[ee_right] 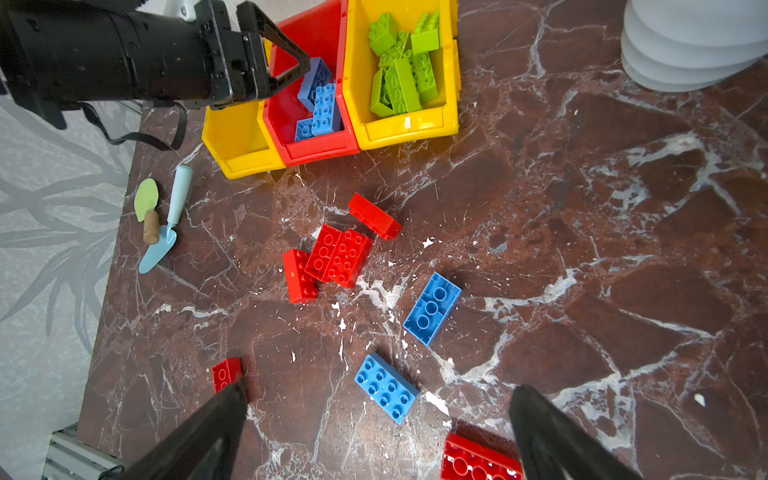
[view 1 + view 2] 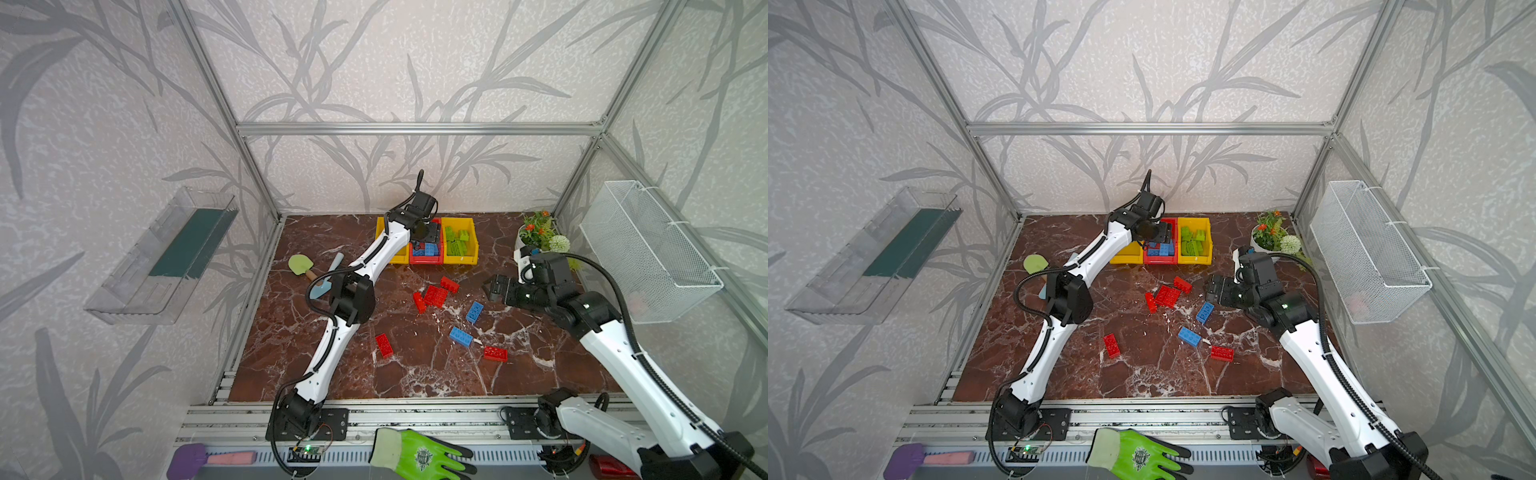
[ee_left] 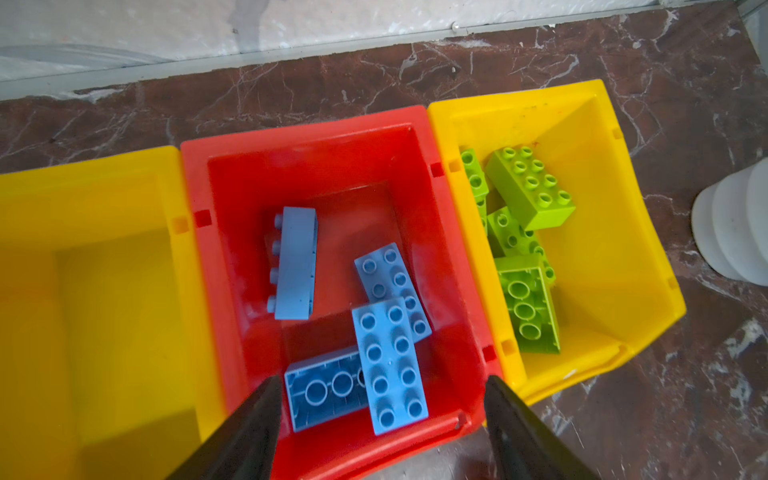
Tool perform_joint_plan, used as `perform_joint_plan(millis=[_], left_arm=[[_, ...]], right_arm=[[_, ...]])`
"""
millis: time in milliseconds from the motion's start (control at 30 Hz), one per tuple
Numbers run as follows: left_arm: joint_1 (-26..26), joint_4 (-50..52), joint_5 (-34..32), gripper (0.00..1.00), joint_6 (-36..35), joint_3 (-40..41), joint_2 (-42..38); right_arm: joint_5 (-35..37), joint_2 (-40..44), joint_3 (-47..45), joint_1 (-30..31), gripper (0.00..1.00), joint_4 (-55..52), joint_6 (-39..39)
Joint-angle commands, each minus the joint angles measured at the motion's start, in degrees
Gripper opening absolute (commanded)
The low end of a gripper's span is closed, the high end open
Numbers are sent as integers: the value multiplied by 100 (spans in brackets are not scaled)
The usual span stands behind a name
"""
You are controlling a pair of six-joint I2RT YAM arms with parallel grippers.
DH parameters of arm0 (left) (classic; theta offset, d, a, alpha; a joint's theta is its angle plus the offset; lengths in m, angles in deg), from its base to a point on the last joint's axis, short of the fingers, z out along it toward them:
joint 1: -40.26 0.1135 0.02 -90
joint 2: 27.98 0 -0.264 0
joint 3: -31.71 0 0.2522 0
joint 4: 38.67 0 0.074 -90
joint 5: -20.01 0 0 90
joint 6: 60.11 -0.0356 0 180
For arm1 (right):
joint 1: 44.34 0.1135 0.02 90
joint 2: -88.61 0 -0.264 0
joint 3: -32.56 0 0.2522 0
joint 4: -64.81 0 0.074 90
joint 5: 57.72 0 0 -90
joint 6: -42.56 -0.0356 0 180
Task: Sort the legos into containers by color
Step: Place the lego in the container, then pick up the lego from the center of the table.
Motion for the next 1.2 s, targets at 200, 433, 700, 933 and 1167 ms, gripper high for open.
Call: perform_joint_plan(millis=[200,433,700,933,1167], left_arm=[[-903,-351,-454,76,-4,2129,-1793],[-1460,-1000,-290,75,558,3874,-2677],[-2028,-1546,-169,73,910,4790,-2935],[-2408,-1315,-187,72,730,4185,-2229],[-2614,-1136,-160,72,638,3827,-1711]], right_arm=[[134,1039,-653,-6,99,-591,-218],[297,1612,-786,-4,99,-1036,-186],[478,1938,-781,2,99,-1383,-216],[482,2129,-811,-2,99,-1518,-228],[554,2229,-810,-6,99,-1641,-200]])
